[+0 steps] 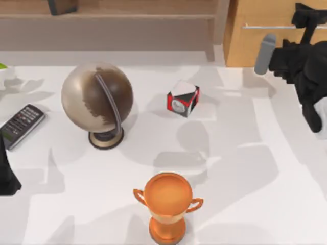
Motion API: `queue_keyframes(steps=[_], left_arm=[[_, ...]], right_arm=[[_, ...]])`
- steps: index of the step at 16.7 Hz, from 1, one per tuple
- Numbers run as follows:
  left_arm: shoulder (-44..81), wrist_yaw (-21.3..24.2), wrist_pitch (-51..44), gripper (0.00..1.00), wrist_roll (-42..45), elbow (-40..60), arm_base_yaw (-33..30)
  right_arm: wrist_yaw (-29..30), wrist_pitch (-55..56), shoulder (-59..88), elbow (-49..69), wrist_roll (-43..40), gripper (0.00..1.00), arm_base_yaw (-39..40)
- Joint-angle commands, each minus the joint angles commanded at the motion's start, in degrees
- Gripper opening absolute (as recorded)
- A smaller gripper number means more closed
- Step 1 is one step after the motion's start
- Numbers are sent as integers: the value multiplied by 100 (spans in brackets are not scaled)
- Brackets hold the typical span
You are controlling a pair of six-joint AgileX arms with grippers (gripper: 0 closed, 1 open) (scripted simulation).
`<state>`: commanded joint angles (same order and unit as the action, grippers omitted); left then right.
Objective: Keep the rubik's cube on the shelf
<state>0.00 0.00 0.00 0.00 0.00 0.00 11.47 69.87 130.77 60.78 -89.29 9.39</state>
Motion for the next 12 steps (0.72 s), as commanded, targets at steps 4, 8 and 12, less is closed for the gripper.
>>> queue_keyframes(steps=[4, 8, 12], left_arm=[[0, 0, 0, 100, 0, 0, 0], [0, 0, 0, 100, 0, 0, 0], [0, 0, 0, 100, 0, 0, 0]], right_arm=[[0, -1, 1, 3, 0, 92, 0], [0, -1, 1, 3, 0, 62, 0], [0, -1, 1, 3, 0, 32, 0]])
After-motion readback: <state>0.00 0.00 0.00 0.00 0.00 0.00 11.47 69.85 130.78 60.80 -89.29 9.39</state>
